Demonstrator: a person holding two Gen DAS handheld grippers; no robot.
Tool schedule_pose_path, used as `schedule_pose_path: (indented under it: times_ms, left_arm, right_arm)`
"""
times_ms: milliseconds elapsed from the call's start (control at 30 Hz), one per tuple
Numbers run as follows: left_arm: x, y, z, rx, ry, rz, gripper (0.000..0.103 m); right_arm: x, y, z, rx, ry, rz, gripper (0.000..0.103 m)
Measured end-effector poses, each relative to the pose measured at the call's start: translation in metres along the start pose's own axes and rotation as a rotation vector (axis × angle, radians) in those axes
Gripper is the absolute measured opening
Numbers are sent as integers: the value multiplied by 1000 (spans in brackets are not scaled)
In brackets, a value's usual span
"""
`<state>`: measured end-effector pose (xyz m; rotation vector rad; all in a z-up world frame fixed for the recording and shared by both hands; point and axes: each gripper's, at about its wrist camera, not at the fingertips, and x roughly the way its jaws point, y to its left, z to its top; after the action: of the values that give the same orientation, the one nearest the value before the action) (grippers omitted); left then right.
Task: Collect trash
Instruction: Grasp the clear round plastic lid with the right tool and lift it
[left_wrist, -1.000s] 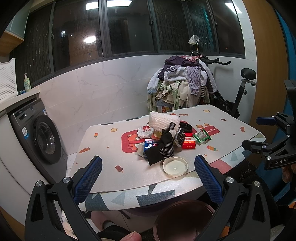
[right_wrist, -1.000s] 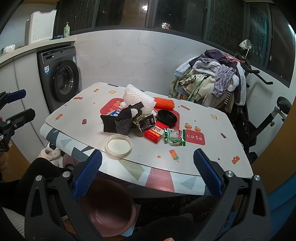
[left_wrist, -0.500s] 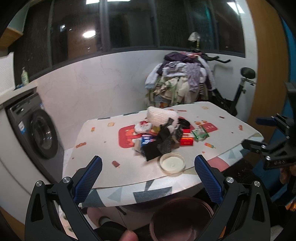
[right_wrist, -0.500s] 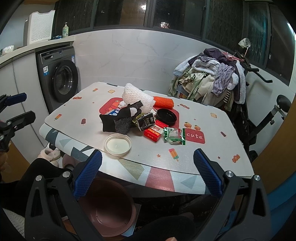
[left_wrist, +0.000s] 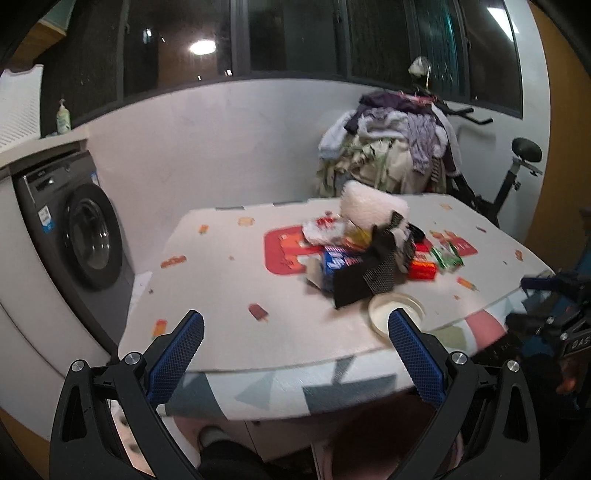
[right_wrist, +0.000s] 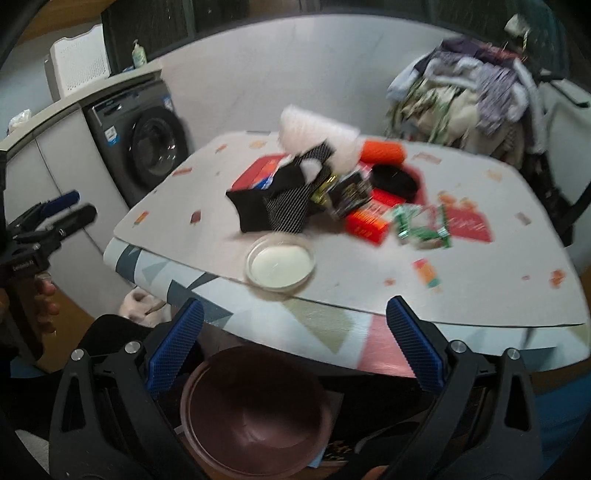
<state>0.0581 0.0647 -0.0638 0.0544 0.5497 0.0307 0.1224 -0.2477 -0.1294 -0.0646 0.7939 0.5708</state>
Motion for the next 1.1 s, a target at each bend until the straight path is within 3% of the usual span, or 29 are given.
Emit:
schedule_pose_path:
  times_ms: [100, 367, 600, 767, 833, 900, 1100]
  left_arm:
    - [9, 10, -3, -11, -13, 15, 98]
    - [44, 23, -16, -46, 87, -20, 98]
    - [60, 31, -28, -65, 103, -24, 98]
    - [73, 38, -32, -106, 129, -24, 98]
    - [77, 39, -33, -115, 139, -35, 98]
    - [82, 37, -34, -113, 148, -53, 98]
    - [98, 21, -25, -72, 163, -123, 95]
  right_arm:
    - [26, 6, 2, -26, 7, -1, 97]
    - [112, 14, 10, -35, 91, 20, 97]
    - [162, 22, 18, -36, 146, 17, 98]
    - [177, 27, 26, -78, 132, -28, 98]
    - [180, 27, 29, -97, 132, -14, 98]
    - [177, 27, 29, -122, 126, -3, 90]
    - [154, 14, 22, -93, 108, 61, 88]
